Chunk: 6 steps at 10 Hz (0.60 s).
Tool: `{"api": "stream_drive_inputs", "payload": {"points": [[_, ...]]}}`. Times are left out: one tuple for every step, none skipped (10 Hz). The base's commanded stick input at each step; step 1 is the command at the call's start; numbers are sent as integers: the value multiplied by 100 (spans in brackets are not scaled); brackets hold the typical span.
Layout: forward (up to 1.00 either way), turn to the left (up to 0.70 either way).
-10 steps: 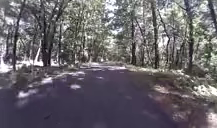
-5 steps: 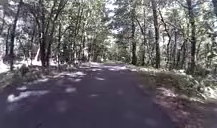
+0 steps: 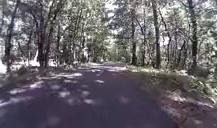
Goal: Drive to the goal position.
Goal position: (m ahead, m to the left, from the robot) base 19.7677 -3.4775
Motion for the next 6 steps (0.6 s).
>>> {"api": "stream_drive_inputs", "payload": {"points": [[45,0],[45,0],[45,0],[45,0],[45,0],[45,0]]}}
